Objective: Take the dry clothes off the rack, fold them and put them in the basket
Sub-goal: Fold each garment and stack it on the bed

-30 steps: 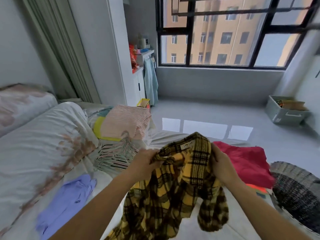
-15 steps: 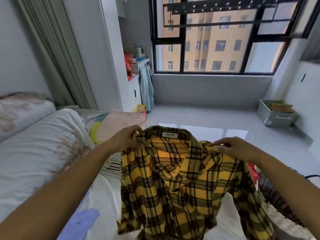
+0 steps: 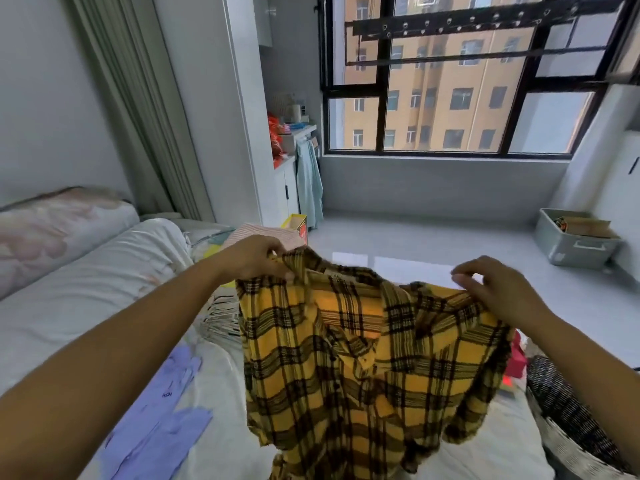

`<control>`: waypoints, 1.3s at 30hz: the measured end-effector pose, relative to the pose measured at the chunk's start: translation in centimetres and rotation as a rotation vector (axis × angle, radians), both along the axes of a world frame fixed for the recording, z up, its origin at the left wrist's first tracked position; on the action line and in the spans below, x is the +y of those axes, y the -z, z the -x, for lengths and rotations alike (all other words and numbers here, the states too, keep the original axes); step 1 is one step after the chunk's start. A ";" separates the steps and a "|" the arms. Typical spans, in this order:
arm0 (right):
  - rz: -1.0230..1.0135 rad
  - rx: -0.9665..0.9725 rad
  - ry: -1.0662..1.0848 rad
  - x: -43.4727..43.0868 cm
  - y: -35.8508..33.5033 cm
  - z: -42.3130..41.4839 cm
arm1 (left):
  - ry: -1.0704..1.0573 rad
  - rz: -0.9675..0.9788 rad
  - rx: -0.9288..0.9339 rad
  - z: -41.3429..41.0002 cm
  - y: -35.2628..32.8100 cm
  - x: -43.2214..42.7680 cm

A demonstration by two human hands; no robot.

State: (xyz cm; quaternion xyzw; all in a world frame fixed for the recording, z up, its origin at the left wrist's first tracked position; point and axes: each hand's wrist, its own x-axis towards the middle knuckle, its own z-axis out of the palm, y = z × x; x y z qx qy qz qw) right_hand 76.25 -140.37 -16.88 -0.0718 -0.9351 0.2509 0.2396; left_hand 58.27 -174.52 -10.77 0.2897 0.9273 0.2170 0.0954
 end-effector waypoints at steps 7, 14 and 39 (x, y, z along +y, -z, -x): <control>-0.422 -0.061 -0.207 -4.9 -0.5 -1.1 | -0.044 -0.179 0.124 1.0 -1.9 -2.2; 0.411 -0.009 0.062 -9.0 -5.3 0.0 | 0.117 -0.075 -0.396 2.2 -4.3 -9.2; 0.543 0.055 0.115 -14.7 -11.0 -3.7 | 0.007 -0.390 -0.270 0.2 -3.7 -13.8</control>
